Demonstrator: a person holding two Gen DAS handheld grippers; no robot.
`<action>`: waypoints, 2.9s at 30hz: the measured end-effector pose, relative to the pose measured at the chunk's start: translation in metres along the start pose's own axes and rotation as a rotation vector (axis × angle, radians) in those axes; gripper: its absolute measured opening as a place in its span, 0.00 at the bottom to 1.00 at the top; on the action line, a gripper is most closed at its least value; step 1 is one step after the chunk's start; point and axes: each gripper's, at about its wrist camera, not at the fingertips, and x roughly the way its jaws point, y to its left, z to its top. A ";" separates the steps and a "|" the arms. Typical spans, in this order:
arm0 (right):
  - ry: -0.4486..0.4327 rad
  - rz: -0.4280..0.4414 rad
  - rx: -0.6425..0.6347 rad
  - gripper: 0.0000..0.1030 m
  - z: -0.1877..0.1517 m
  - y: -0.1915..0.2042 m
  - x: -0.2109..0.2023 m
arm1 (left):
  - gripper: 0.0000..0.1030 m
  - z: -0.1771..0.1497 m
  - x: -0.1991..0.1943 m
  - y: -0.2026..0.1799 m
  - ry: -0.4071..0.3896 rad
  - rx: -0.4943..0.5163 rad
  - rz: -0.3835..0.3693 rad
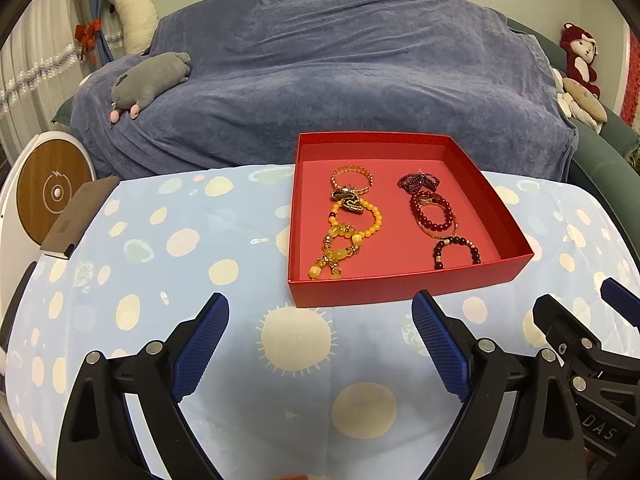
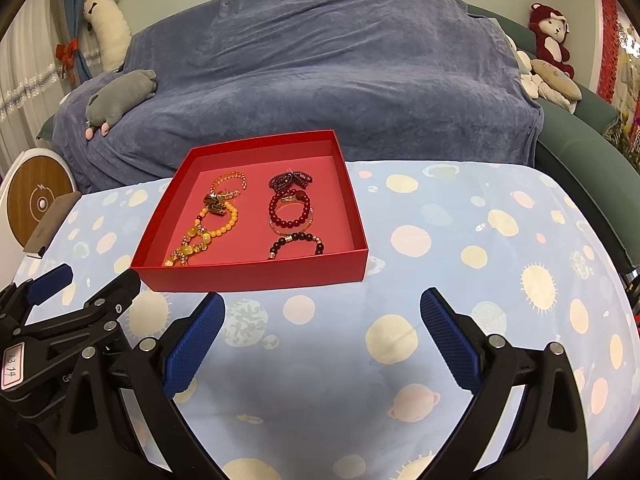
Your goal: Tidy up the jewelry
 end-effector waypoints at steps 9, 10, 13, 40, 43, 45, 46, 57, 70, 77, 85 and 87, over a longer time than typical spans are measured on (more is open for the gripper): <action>0.000 0.000 -0.004 0.91 0.000 0.000 0.000 | 0.86 0.000 0.001 0.000 0.012 0.006 0.002; 0.000 0.000 -0.004 0.91 0.000 -0.001 0.000 | 0.86 0.000 0.001 0.000 0.011 0.007 0.002; 0.000 0.001 -0.004 0.91 0.000 0.000 0.000 | 0.86 0.000 0.001 -0.001 0.006 0.015 0.006; 0.000 -0.001 -0.002 0.91 0.001 -0.003 0.000 | 0.86 0.000 0.002 0.000 0.020 0.025 -0.010; 0.000 -0.002 -0.004 0.91 0.001 -0.003 0.000 | 0.86 0.000 0.001 0.000 0.018 0.021 -0.008; -0.001 -0.003 -0.004 0.91 0.001 -0.003 0.000 | 0.86 0.000 0.001 0.000 0.015 0.027 -0.002; 0.000 -0.003 -0.005 0.91 0.000 -0.003 0.000 | 0.86 0.000 0.001 0.000 0.017 0.027 -0.002; 0.000 -0.004 -0.007 0.91 0.000 -0.003 0.000 | 0.86 -0.001 -0.002 0.001 0.003 0.019 0.001; -0.001 -0.004 -0.007 0.91 0.000 -0.002 0.000 | 0.86 -0.003 -0.003 0.001 0.005 0.023 0.005; 0.000 -0.005 -0.007 0.91 0.000 -0.003 0.000 | 0.86 -0.003 -0.003 0.000 0.009 0.027 0.009; 0.001 -0.006 -0.009 0.91 -0.001 -0.004 0.000 | 0.86 -0.003 0.006 -0.001 0.077 0.035 -0.005; -0.001 -0.006 -0.006 0.91 0.000 -0.003 0.000 | 0.86 -0.003 0.005 -0.001 0.072 0.034 -0.007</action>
